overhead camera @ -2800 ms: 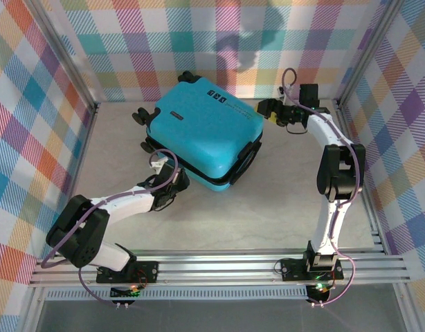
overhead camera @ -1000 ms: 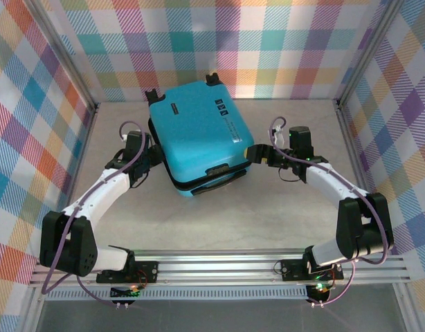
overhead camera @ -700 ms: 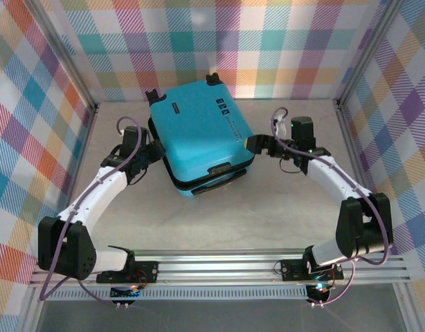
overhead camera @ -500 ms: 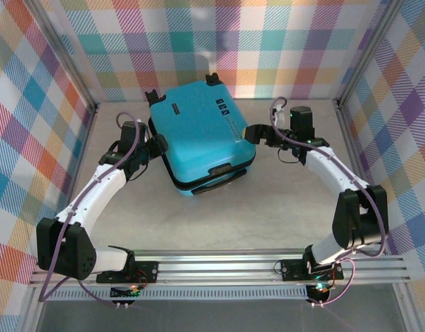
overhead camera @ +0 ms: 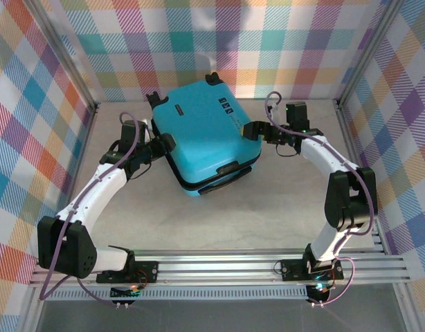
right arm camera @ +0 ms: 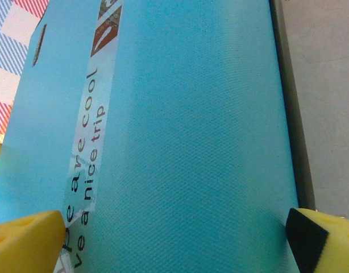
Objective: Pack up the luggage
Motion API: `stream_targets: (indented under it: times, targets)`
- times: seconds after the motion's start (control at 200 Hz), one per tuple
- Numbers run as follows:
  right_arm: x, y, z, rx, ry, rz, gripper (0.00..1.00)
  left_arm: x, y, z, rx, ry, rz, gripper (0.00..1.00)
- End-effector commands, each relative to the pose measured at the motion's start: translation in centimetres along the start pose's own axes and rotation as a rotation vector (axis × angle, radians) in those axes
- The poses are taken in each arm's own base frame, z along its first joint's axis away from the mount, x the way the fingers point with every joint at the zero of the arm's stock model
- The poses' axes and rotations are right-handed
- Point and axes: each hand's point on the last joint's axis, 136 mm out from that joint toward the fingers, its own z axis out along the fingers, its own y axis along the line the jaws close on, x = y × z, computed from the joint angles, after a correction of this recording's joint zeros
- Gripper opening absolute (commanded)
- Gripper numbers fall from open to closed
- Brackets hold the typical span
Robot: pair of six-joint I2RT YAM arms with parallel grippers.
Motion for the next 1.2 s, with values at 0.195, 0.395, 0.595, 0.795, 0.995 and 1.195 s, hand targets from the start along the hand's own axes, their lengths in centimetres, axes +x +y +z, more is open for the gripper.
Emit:
stream_targets:
  times: [0.195,0.395,0.595,0.795,0.995,1.195]
  targets:
    - [0.7,1.7,0.3,-0.115,0.021,-0.01,0.98,-0.2,-4.2,-2.1,0.172,0.009,0.014,0.78]
    - [0.9,1.8,0.2,-0.119,0.028,-0.018,0.98,2.6,-1.3,-0.5,0.031,0.151,0.003,0.79]
    - [1.3,2.5,0.5,-0.168,0.045,-0.015,0.98,3.6,-1.5,1.0,0.056,0.225,0.011,0.84]
    - [3.1,4.8,0.5,-0.228,0.065,-0.025,0.97,3.2,-3.8,1.3,0.164,0.253,0.033,0.84]
    - [6.0,8.2,0.2,-0.265,0.094,-0.053,0.97,1.7,-5.7,0.0,0.212,0.241,0.06,0.82]
    - [9.1,11.8,0.3,-0.308,0.138,-0.087,0.96,-0.4,-5.8,-1.4,0.158,0.19,0.117,0.82]
